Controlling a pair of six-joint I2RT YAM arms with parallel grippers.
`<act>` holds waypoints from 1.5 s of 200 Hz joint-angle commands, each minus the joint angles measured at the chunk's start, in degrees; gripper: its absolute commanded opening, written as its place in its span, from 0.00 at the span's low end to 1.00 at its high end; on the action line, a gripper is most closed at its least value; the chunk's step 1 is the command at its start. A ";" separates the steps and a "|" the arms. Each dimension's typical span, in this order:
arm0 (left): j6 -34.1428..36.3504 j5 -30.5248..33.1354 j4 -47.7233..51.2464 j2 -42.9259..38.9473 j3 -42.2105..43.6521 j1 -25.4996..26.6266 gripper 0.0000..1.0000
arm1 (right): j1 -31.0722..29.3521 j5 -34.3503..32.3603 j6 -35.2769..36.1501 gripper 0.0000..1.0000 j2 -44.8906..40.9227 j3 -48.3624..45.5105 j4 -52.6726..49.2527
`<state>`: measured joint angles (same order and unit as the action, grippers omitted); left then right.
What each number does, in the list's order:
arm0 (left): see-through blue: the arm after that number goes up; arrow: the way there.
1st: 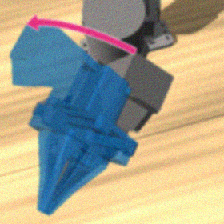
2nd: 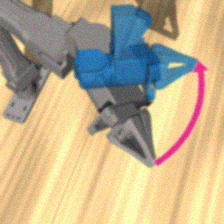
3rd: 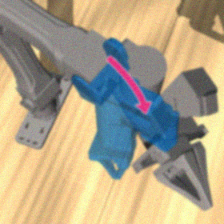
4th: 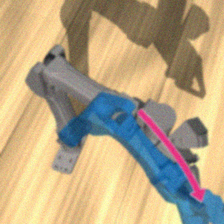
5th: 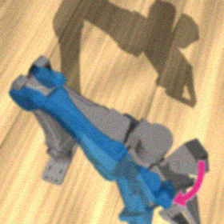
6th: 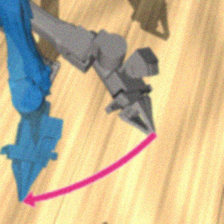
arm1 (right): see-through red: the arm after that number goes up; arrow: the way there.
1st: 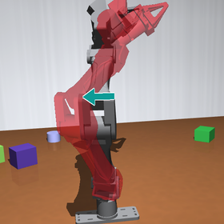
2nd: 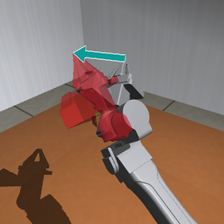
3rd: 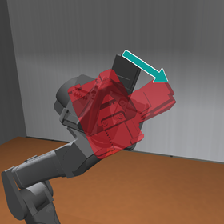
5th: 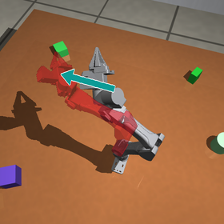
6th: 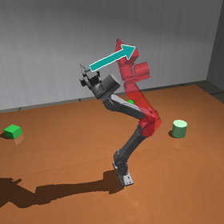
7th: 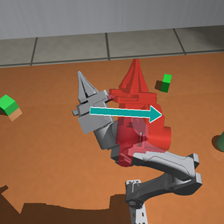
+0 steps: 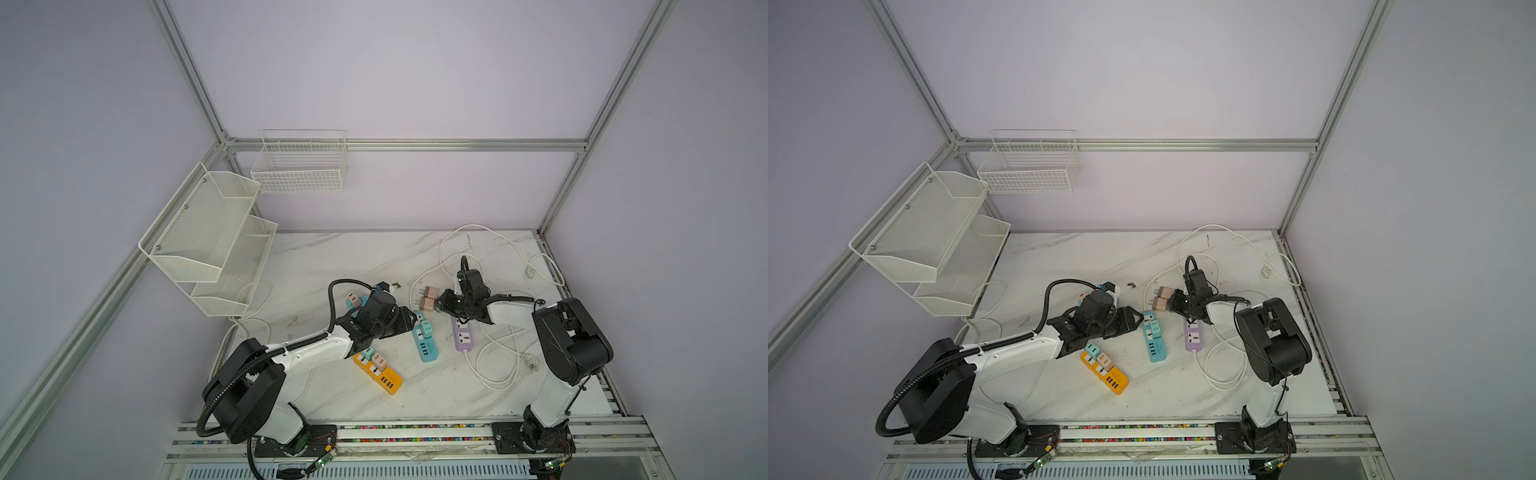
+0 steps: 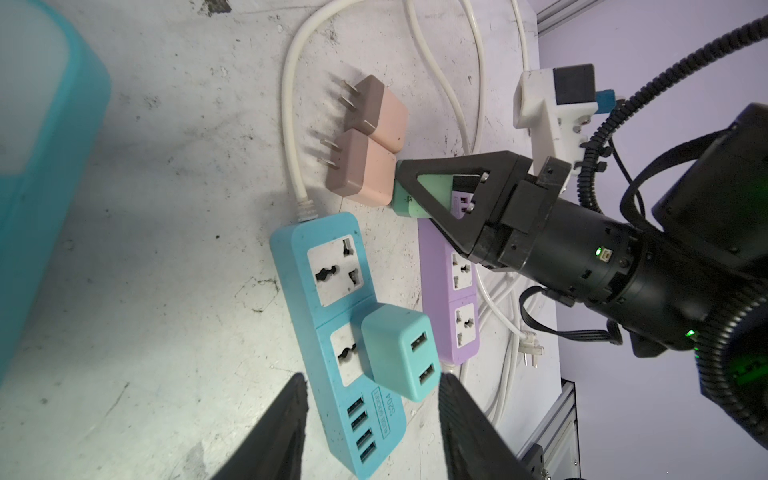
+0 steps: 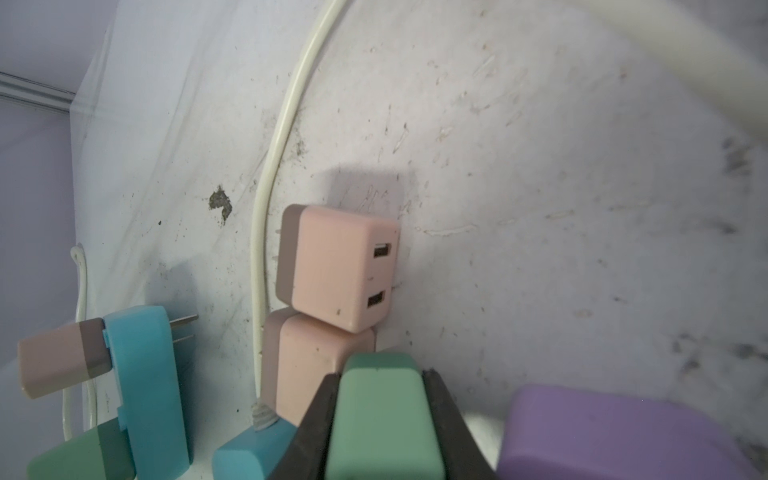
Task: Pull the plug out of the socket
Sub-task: 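Carry the green plug beside the pink plugs and open the right gripper, then move the right gripper back over the teal plug on the teal strip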
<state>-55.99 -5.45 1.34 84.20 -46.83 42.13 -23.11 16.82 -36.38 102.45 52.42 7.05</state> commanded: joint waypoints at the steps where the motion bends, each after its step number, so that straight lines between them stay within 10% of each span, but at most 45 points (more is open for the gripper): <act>1: -0.09 0.47 -1.40 -0.97 2.50 -0.03 0.52 | 0.35 0.22 0.43 0.28 0.90 1.53 0.80; 139: -1.53 -1.12 -4.52 0.49 2.63 -0.03 0.52 | 0.30 -7.87 4.97 0.59 -4.91 2.79 -11.43; 300: -4.23 -3.86 -9.45 3.96 3.87 -1.08 0.52 | -8.28 -16.18 9.32 0.65 -20.80 3.28 -25.08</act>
<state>-58.37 -8.80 -4.43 87.92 -45.82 41.76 -28.67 4.45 -27.73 85.67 55.05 -13.17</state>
